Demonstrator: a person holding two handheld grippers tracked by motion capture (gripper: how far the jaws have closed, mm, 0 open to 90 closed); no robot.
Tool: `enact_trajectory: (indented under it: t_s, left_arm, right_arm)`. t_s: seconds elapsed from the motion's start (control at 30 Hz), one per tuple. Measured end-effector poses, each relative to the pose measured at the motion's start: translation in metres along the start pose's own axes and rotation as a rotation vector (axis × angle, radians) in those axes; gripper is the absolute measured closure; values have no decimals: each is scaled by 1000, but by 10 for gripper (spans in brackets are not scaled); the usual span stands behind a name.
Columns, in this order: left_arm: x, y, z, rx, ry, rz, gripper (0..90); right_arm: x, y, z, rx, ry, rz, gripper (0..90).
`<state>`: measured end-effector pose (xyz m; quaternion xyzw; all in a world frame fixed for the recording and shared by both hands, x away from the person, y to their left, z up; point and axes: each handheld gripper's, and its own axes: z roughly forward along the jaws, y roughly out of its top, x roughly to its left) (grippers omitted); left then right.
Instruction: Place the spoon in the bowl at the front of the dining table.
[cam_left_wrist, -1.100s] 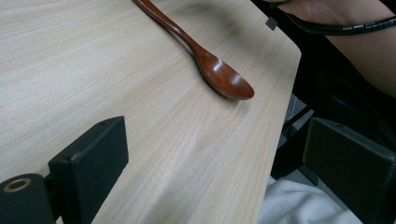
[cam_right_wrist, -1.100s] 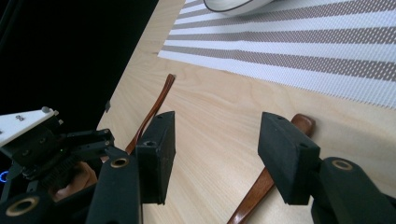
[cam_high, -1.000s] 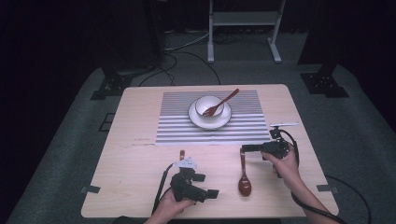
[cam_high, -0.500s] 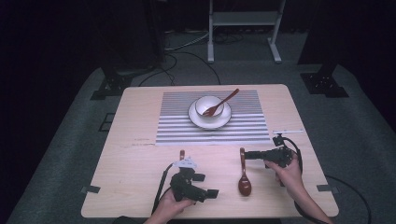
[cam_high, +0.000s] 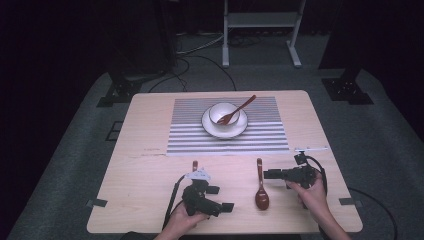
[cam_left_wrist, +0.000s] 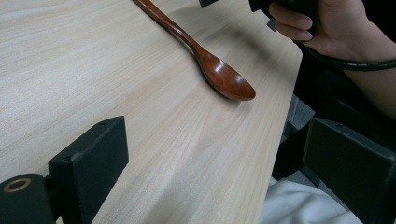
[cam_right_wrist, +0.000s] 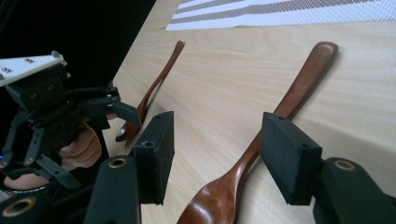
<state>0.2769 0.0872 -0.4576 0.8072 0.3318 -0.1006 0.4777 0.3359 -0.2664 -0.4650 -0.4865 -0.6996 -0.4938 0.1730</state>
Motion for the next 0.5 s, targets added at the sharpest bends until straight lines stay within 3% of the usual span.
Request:
enact_trajectory:
  t_s: [0.5]
  left_arm:
    - [0,1,1,-4,2,-6,56]
  right_arm:
    - [0,-19,-4,-9,3,0,418]
